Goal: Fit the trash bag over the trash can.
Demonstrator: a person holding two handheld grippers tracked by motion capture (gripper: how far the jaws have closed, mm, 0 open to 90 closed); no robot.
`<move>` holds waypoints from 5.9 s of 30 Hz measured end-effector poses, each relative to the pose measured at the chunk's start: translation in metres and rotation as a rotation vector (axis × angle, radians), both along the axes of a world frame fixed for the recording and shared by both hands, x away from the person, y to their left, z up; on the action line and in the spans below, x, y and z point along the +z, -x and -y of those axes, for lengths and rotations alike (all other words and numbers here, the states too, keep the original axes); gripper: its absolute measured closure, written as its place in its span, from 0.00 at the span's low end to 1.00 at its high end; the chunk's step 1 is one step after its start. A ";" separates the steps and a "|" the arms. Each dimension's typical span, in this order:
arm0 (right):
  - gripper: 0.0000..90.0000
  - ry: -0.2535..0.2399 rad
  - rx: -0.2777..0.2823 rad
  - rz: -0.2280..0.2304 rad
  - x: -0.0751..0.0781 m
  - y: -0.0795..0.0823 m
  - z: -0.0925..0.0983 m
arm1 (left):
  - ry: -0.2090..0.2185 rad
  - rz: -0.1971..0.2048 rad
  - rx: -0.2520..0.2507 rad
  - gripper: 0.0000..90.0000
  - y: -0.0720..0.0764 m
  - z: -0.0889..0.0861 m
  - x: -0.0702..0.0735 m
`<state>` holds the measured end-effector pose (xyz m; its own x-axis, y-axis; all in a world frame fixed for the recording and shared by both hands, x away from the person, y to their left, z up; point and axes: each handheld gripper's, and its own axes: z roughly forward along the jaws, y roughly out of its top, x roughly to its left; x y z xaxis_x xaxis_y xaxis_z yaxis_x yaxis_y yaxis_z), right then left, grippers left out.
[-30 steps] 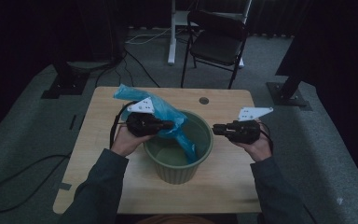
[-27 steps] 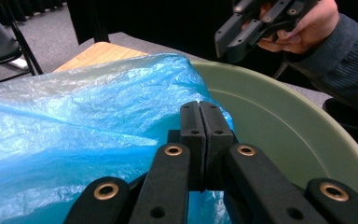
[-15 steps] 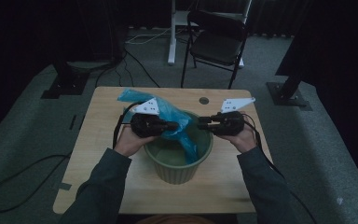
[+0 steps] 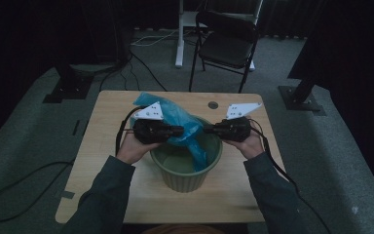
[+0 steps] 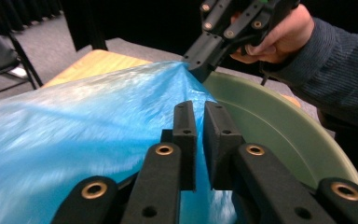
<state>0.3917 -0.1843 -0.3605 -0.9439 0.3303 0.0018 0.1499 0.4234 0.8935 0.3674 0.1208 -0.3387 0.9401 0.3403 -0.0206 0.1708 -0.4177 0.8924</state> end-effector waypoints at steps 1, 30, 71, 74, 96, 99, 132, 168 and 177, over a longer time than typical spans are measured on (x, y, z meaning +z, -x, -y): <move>1.00 0.000 -0.001 0.001 0.000 0.000 0.001 | 0.009 0.006 0.009 0.91 0.001 -0.005 0.002; 1.00 0.021 -0.014 0.023 -0.002 0.003 0.005 | 0.039 -0.171 0.199 0.61 -0.038 -0.048 -0.017; 0.85 0.091 -0.028 -0.045 0.019 0.005 -0.050 | -0.034 -0.058 0.145 0.97 -0.015 -0.006 -0.013; 0.97 0.115 -0.026 -0.009 0.018 0.010 -0.047 | -0.026 -0.052 0.138 0.92 -0.012 -0.011 -0.012; 0.98 0.131 0.012 0.044 0.012 0.019 -0.040 | -0.003 -0.121 0.164 0.80 -0.029 -0.015 -0.010; 0.98 0.125 0.013 0.044 0.012 0.019 -0.040 | -0.022 -0.130 0.166 0.83 -0.031 -0.010 -0.011; 1.00 0.119 -0.054 0.010 -0.005 0.032 0.012 | 0.009 -0.052 0.365 1.00 -0.027 -0.044 -0.002; 1.00 0.122 -0.244 0.083 0.035 0.001 -0.047 | -0.045 0.014 0.306 1.00 -0.014 -0.008 0.000; 1.00 0.179 -0.389 0.056 0.024 -0.005 -0.015 | -0.043 0.002 0.322 0.97 -0.013 -0.017 -0.004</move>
<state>0.3970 -0.1688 -0.3364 -0.7457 0.6524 -0.1353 0.2828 0.4937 0.8223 0.3807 0.1382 -0.3424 0.7838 0.6210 0.0020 0.2989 -0.3800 0.8754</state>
